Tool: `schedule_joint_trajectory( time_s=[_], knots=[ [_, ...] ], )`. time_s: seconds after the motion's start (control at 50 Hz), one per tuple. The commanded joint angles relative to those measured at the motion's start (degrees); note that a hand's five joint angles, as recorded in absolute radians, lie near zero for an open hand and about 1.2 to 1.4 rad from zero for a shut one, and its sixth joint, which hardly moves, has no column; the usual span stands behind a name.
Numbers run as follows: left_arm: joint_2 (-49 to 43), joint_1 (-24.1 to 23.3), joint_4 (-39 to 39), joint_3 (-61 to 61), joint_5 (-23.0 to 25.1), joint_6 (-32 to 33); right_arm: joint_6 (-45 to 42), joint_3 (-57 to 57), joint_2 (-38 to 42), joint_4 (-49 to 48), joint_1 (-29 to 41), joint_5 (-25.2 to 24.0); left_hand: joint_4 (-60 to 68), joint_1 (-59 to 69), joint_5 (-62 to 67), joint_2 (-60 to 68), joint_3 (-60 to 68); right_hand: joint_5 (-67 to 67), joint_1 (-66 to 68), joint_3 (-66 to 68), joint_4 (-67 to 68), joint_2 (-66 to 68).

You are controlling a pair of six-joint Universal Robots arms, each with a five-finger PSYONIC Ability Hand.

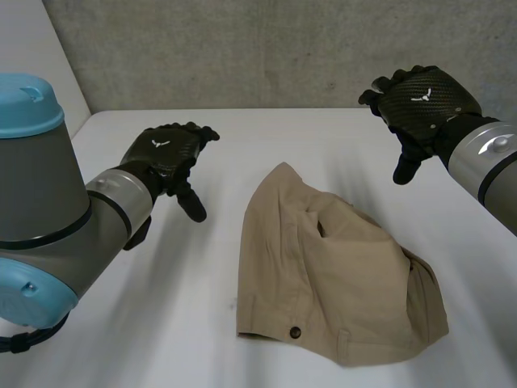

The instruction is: Fold the shorts.

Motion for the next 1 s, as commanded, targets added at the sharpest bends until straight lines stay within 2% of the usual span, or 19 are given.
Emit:
schedule_joint_trajectory(
  time_s=[0.02,0.1,0.16,0.3,0.44,0.5,0.56,0.58,0.62,0.64,0.66,0.7,0.8,0.88,0.96,1.0],
  knots=[
    [0.0,-1.2,-0.9,-0.9,0.0,-0.8,-3.0,0.6,0.0,4.3,0.0,-0.7,-0.1,1.1,-1.0,0.1,-0.5,-3.4,0.9,-2.1,-3.3,-1.2],
    [-2.4,-5.2,-1.4,-2.2,-0.5,-3.3,-10.0,0.4,0.0,9.4,-0.6,-2.9,0.1,1.3,-0.8,0.3,-0.3,-3.4,0.9,-2.1,-3.3,-1.2],
    [-6.4,-10.2,-1.4,-2.3,-3.7,-7.2,-14.8,0.6,0.2,12.8,-0.7,-5.1,1.0,2.2,0.0,1.1,0.5,-3.4,0.9,-2.1,-3.3,-1.2],
    [-13.3,-17.1,-1.4,-1.4,-12.1,-8.4,-18.6,2.3,3.1,17.1,-0.7,-11.6,1.0,2.2,0.0,1.1,0.5,-3.4,0.9,-2.1,-3.3,-1.2],
    [-18.2,-20.1,-0.8,-0.9,-15.0,-7.9,-19.4,3.9,7.1,17.1,-0.8,-13.1,3.6,4.8,2.7,3.8,3.2,-3.4,0.9,-2.1,-3.3,-1.2],
    [-19.3,-20.1,-0.6,-0.2,-15.3,-7.9,-19.4,4.5,8.3,17.1,-0.8,-13.1,7.7,8.9,6.7,7.9,7.2,-1.4,3.0,-0.1,-1.2,0.8],
    [-20.3,-20.1,-0.1,0.6,-15.8,-7.9,-19.3,4.7,9.6,16.9,-0.8,-13.3,17.7,18.9,16.8,17.9,17.3,17.9,22.3,19.2,18.1,20.1],
    [-20.8,-20.1,0.3,0.9,-15.9,-7.9,-19.0,4.6,10.1,16.7,-0.8,-13.3,26.3,27.5,25.3,26.5,25.8,33.0,37.3,34.3,33.1,35.2],
    [-21.1,-20.1,1.4,1.0,-16.5,-7.9,-18.6,4.6,10.3,16.2,-0.7,-13.4,39.1,40.3,38.1,39.3,38.6,48.7,53.1,50.0,48.9,50.9],
    [-21.2,-20.1,2.3,1.2,-17.1,-7.8,-18.4,4.7,10.2,15.6,-0.5,-13.4,50.1,51.3,49.2,50.3,49.7,63.8,68.1,65.1,63.9,66.0],
    [-21.3,-20.1,3.0,1.3,-17.4,-7.8,-18.4,4.8,10.3,15.4,-0.5,-13.4,55.4,56.6,54.5,55.6,55.0,66.5,70.9,67.8,66.7,68.7],
    [-20.9,-20.1,5.5,1.7,-19.2,-7.2,-18.3,5.2,10.2,14.8,-0.3,-13.2,68.3,69.5,67.4,68.5,67.9,66.6,70.9,67.9,66.7,68.8],
    [-17.8,-17.9,11.2,3.0,-22.1,-1.9,-17.2,6.8,10.1,15.3,-0.6,-12.6,68.4,69.6,67.5,68.6,67.9,66.6,70.9,67.9,66.7,68.8],
    [-13.8,-12.3,16.9,3.0,-22.0,5.3,-13.8,8.6,9.6,15.4,0.3,-12.4,68.4,69.6,67.5,68.6,67.9,66.6,70.9,67.9,66.7,68.8],
    [-12.1,-8.6,22.5,2.9,-21.6,10.6,-4.7,8.8,8.1,15.4,2.9,-12.4,68.4,69.6,67.5,68.6,67.9,66.6,70.9,67.9,66.7,68.8],
    [-12.0,-7.5,24.0,2.7,-21.0,12.8,3.0,8.7,7.2,15.4,4.8,-13.1,68.4,69.6,67.5,68.6,67.9,66.6,70.9,67.9,66.7,68.8]
  ],
)
